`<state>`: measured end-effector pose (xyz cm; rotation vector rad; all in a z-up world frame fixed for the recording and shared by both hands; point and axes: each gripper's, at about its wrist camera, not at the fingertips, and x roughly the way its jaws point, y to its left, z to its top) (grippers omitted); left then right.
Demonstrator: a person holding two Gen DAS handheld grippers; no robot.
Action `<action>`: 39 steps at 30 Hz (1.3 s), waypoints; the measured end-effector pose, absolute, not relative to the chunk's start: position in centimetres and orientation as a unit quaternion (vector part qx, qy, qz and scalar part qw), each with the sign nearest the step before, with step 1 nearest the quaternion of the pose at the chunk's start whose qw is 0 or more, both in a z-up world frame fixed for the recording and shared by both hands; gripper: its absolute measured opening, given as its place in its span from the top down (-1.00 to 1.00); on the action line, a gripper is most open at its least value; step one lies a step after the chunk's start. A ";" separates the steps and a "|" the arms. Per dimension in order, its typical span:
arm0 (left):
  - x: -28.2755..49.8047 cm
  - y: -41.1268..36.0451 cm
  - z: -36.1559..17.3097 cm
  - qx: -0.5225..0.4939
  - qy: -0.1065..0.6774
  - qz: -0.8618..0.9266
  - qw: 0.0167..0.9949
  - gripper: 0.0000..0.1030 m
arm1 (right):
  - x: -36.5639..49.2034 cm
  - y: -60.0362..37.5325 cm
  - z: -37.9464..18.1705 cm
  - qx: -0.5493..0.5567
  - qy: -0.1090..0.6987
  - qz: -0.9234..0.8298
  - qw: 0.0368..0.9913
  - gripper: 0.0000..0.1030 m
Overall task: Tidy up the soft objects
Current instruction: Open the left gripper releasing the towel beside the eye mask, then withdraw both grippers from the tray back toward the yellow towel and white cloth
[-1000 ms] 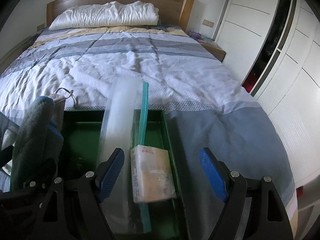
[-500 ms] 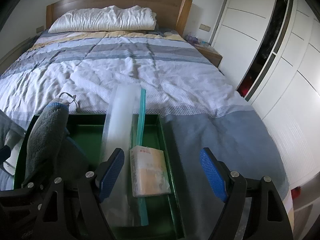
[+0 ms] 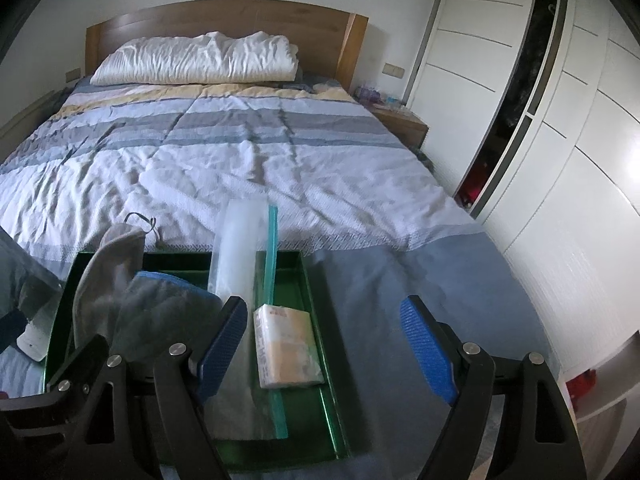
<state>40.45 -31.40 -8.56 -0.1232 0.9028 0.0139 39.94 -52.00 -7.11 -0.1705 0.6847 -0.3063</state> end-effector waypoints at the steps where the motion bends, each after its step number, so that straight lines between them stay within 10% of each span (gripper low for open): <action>1: 40.2 -31.4 -8.3 -0.060 0.436 0.006 0.898 -0.96 | 39.7 -51.9 -6.9 -0.083 0.332 -0.152 0.927 -0.55; 39: 28.7 -27.1 0.1 -0.119 0.433 -0.056 0.892 -0.96 | 28.2 -48.0 -3.1 -0.074 0.336 -0.166 0.924 -0.69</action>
